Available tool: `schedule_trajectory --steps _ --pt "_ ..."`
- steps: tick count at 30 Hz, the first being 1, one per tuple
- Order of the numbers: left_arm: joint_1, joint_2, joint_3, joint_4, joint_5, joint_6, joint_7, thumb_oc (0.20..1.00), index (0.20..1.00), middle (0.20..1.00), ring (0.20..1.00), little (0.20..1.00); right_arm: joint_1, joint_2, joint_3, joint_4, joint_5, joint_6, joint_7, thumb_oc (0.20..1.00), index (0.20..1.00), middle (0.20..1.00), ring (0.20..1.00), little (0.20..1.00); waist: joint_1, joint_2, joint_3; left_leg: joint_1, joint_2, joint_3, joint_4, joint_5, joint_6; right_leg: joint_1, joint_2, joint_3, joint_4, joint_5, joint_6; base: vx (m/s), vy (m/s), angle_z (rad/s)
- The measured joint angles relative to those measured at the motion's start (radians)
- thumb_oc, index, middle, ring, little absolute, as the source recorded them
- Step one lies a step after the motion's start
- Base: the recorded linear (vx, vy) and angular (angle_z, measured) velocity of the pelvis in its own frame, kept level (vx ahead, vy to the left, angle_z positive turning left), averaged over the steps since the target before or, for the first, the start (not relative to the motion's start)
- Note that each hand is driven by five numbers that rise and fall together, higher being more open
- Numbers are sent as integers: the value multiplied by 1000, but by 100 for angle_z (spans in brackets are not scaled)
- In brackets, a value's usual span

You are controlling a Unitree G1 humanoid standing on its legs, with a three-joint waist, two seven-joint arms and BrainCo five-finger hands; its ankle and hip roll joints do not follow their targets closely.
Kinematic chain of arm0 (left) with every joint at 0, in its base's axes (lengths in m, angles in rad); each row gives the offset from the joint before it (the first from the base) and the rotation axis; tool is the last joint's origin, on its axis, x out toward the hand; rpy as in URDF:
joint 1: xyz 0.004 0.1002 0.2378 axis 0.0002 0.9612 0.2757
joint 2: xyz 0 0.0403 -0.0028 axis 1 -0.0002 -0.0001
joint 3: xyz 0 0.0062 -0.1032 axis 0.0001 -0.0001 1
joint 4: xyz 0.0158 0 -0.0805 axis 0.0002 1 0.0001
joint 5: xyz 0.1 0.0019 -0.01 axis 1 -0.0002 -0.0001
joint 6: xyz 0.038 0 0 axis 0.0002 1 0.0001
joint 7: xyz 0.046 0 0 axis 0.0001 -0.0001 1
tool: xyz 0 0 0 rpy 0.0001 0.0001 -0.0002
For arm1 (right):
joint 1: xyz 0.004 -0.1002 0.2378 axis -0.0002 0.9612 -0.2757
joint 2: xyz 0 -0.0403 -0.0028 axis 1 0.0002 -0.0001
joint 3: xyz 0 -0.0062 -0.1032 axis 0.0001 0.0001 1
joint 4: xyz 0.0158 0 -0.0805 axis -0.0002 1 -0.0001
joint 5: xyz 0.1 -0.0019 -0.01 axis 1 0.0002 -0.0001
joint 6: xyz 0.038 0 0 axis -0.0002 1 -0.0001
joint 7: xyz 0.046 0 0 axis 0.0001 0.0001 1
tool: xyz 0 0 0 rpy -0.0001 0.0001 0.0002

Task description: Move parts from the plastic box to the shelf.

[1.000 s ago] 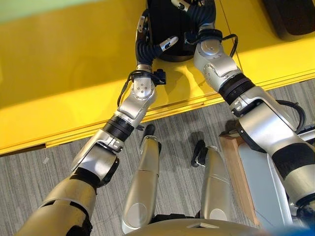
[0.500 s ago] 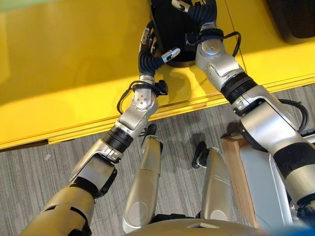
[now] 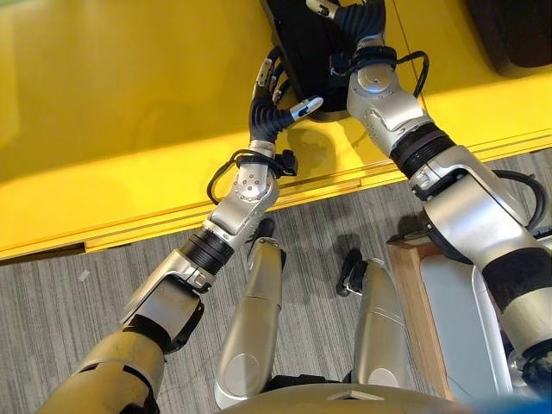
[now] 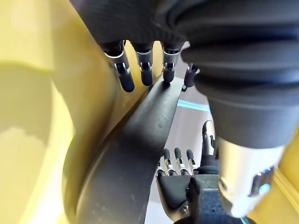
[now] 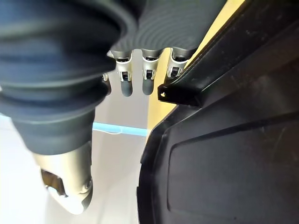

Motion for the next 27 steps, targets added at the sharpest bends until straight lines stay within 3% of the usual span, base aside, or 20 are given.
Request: schedule_trajectory --steps 5,7,12,14,16,22,27 --pt "12 26 34 -9 12 3 5 1000 1000 1000 1000 1000 1 -14 -4 -72 0 1 -2 1000 1000 1000 1000 1000 -7 6 4 0 0 0 0 0 0 0 0 1 1 -1 0 0 0 0" --pt "49 72 124 -48 21 7 17 1000 1000 1000 1000 1000 2 -65 -2 -192 -2 -3 -2 1000 1000 1000 1000 1000 -13 9 6 0 2 2 -1 0 0 -3 2 2 0 -1 0 0 0 0" --pt "96 179 315 -121 63 -2 85 1000 1000 1000 1000 1000 -1 -135 -35 -272 -38 -16 -5 1000 1000 1000 1000 1000 -8 12 8 3 6 4 0 -1 -1 -1 4 3 3 -3 -3 0 0 0" --pt "96 267 422 -126 103 -10 119 1000 1000 1000 1000 1000 -1 -200 -39 -375 -40 -21 -1 1000 1000 1000 1000 1000 -13 12 8 6 7 7 0 -1 -1 0 4 6 2 -3 -3 0 0 0" --pt "92 268 470 -125 103 -31 155 1000 1000 1000 1000 1000 -1 -213 -42 -392 -42 -34 -1 1000 1000 1000 1000 1000 -13 12 8 14 7 8 0 -2 0 10 4 5 1 -3 -3 0 0 0" --pt "94 263 447 -127 130 -34 171 1000 1000 1000 1000 1000 0 -208 -47 -433 -50 -39 1 1000 1000 1000 1000 1000 -17 11 8 16 8 7 1 -4 0 11 5 5 0 -3 -3 -15 5 0" --pt "152 260 451 -210 170 -40 172 1000 1000 1000 1000 1000 47 -232 -124 -591 -71 -75 6 1000 1000 1000 1000 1000 -28 11 8 8 9 8 4 -2 -8 7 7 5 -4 -1 2 -36 12 0"
